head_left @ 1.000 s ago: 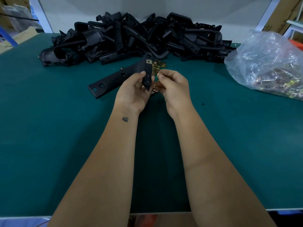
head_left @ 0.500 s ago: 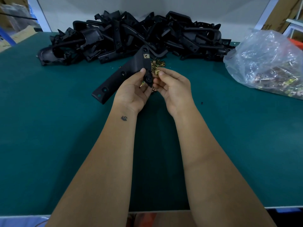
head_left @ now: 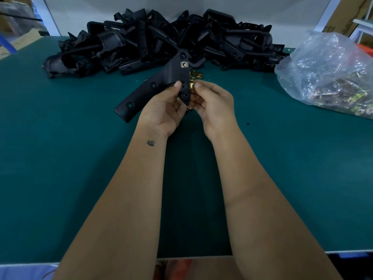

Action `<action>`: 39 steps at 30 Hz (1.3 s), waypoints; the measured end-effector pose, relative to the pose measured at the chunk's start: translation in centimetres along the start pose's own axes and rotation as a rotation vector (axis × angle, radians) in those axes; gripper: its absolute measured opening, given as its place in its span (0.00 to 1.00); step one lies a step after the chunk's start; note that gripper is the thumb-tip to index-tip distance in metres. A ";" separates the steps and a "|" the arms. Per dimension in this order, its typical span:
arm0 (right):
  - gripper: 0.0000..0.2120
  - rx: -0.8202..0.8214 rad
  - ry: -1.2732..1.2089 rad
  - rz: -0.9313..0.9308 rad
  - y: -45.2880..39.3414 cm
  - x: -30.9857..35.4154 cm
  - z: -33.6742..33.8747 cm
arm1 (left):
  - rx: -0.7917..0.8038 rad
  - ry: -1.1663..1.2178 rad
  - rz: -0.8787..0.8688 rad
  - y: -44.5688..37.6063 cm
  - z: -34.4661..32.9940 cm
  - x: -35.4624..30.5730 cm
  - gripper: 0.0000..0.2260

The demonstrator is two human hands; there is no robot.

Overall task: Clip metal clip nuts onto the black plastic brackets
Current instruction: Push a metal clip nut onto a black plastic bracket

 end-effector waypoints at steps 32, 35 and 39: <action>0.07 -0.031 -0.143 -0.003 0.1 -0.9 -1.4 | -0.027 0.107 -0.055 -0.3 0.1 0.3 0.03; 0.06 0.060 -0.045 -0.011 0.2 -0.4 -1.2 | -0.026 0.105 -0.052 -0.2 0.3 0.1 0.04; 0.07 0.076 -0.030 -0.038 0.1 -0.4 -1.3 | -0.006 0.075 -0.073 -0.2 0.0 0.2 0.04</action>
Point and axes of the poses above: each hand's wrist, its own y-axis away from the middle knuckle, its own z-axis out of the back of the hand, x = y × z, the point moved 2 cm from there along -y, towards the middle knuckle, and after that the axes turned 13 degrees about x, right-handed, at the moved point
